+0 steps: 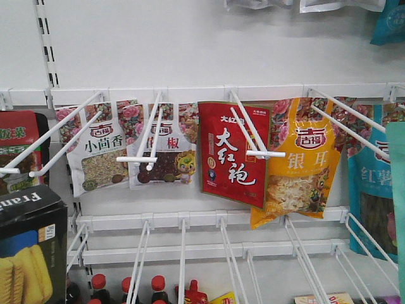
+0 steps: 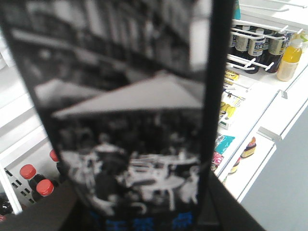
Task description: Pick snacks and fruit into basket
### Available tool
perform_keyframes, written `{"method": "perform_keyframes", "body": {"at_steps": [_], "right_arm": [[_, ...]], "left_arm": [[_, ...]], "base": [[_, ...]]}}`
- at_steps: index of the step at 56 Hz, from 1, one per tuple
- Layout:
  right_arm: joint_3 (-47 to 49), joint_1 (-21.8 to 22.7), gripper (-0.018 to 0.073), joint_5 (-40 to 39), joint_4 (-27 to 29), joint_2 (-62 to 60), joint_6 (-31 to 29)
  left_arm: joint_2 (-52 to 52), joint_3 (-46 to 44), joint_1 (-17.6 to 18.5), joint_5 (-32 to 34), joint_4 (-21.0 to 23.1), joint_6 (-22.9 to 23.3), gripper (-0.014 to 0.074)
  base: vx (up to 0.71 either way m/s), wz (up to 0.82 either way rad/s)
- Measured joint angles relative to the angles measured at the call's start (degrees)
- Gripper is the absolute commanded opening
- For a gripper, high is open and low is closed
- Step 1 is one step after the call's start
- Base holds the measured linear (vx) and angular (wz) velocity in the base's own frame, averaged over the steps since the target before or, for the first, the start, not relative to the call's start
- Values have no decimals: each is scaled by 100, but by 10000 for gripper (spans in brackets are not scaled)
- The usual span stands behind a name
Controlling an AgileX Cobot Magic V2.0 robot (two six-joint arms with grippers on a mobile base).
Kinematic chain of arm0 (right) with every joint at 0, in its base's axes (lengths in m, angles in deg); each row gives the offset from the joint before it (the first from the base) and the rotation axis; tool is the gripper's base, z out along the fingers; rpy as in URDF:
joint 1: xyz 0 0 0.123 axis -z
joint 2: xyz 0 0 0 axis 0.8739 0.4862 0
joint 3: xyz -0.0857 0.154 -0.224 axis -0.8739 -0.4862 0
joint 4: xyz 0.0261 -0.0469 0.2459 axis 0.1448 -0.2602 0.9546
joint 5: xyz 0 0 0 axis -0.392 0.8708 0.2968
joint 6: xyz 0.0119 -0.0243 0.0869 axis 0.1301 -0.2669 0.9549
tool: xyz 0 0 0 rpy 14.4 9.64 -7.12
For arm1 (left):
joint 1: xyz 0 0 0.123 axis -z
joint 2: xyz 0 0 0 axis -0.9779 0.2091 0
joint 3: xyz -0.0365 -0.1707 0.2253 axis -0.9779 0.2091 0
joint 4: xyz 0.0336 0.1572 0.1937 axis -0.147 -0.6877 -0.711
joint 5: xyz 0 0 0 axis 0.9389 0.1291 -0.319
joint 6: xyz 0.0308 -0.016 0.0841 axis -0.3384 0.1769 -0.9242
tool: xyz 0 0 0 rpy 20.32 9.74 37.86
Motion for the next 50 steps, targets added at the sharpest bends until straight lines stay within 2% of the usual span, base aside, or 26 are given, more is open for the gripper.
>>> {"method": "perform_keyframes", "body": {"at_steps": [26,50], "right_arm": [[0,0,-7,0,0,0,0],[0,0,-7,0,0,0,0]], "left_arm": [[0,0,0,0,-4,0,-8],[0,0,0,0,-4,0,-8]], "base": [[-2,-6],[-10,-39]]}}
